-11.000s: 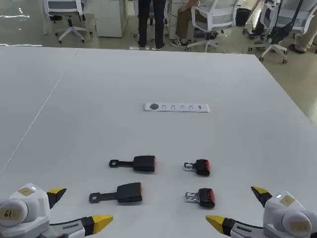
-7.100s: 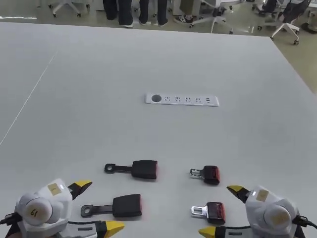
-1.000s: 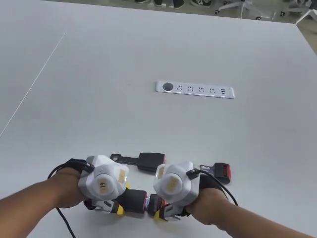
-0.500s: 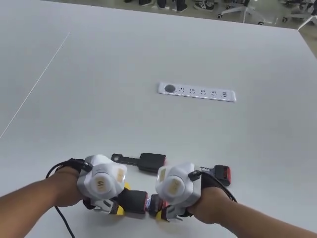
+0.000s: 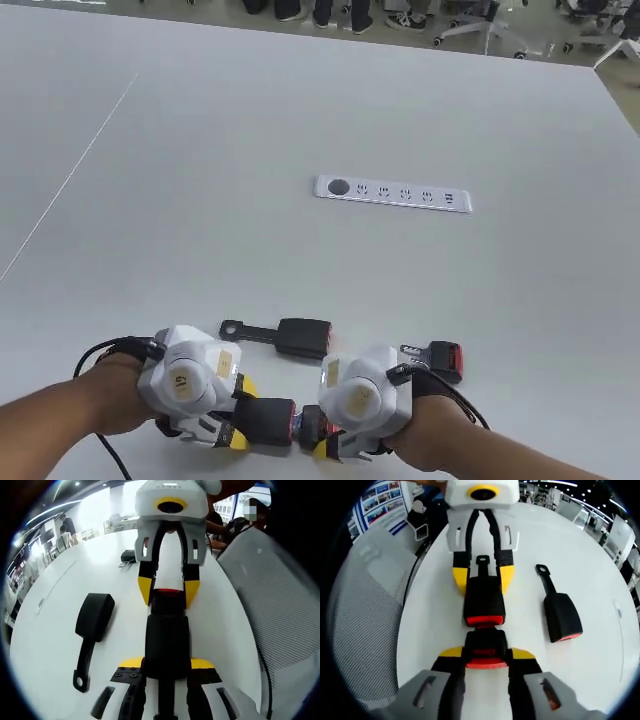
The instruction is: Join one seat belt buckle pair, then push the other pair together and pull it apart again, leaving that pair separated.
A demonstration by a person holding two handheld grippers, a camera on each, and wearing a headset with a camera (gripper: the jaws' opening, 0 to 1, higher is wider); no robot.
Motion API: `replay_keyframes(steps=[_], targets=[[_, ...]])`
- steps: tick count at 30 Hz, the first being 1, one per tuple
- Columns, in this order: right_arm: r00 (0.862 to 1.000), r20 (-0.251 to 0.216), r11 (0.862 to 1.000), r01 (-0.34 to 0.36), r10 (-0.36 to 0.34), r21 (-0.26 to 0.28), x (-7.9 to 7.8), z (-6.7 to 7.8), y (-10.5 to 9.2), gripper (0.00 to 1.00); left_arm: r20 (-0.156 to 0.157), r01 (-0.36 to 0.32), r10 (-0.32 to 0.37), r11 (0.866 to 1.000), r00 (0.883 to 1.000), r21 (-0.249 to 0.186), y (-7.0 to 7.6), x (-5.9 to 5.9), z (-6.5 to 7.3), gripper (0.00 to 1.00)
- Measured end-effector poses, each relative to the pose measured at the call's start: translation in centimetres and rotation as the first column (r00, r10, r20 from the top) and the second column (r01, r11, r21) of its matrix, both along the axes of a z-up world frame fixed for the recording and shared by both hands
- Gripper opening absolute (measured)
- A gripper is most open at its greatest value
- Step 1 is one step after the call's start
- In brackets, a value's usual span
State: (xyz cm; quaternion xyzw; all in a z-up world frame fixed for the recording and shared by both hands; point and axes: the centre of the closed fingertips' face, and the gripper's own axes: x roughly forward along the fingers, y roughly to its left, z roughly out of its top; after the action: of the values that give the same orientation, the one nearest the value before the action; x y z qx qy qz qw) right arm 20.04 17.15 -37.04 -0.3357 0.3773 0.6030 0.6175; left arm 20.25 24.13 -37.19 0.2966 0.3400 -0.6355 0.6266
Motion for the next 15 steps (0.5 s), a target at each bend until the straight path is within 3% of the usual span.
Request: replay_keyframes(steps=[15], targets=[[1.000, 0.009, 0.999, 0.014, -0.014, 0.031, -0.29, 0.08, -0.13, 0.31, -0.013, 0.001, -0.001, 0.999, 1.000, -0.035, -0.25, -0.27, 0.11, 0.31]])
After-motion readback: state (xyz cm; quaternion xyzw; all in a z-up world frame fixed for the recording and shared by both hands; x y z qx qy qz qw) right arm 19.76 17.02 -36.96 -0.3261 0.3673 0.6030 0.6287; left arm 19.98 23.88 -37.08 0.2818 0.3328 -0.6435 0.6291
